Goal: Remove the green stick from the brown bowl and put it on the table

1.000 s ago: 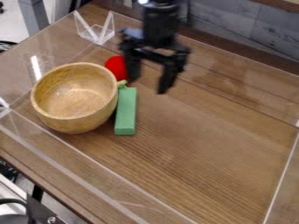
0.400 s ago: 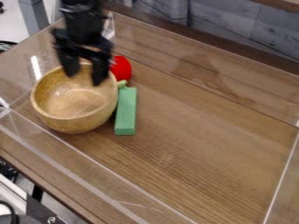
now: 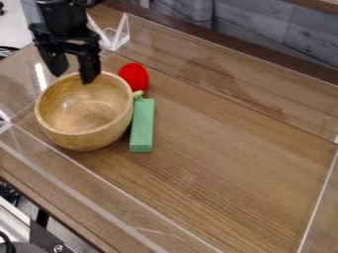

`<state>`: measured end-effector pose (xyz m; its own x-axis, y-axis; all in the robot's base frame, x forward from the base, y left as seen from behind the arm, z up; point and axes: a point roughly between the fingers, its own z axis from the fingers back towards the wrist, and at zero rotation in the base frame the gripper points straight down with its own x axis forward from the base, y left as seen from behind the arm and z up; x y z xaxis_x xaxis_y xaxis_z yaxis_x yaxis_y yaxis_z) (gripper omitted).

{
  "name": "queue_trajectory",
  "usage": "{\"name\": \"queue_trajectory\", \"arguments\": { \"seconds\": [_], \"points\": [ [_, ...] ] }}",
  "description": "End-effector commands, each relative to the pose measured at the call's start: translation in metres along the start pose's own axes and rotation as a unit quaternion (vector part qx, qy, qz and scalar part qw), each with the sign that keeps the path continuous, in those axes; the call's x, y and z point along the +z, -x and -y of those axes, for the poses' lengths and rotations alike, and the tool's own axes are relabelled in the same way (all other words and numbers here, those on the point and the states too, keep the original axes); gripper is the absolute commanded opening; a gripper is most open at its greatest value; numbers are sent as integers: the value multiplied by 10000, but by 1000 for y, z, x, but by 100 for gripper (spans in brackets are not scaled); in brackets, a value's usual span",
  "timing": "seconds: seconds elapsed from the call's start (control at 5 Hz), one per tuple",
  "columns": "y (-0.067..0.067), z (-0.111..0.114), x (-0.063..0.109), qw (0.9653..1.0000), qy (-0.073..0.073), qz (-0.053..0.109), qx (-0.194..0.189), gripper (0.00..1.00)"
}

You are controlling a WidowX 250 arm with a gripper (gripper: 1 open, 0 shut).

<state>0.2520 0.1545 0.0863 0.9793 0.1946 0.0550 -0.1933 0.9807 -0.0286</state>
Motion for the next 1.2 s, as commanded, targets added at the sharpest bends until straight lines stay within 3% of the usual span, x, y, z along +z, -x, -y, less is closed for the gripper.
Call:
{"name": "queue_trajectory", "arguments": {
  "seconds": [0.0,0.4,0.8,1.0],
  "points": [
    [-18,1,6,9990,-111,288,316,100],
    [-9,-10,-9,9995,-162,266,62,100],
    [-12,-14,-4,9992,-157,297,-217,100],
    [-14,-9,-12,9978,-118,298,-583,100]
  ]
}}
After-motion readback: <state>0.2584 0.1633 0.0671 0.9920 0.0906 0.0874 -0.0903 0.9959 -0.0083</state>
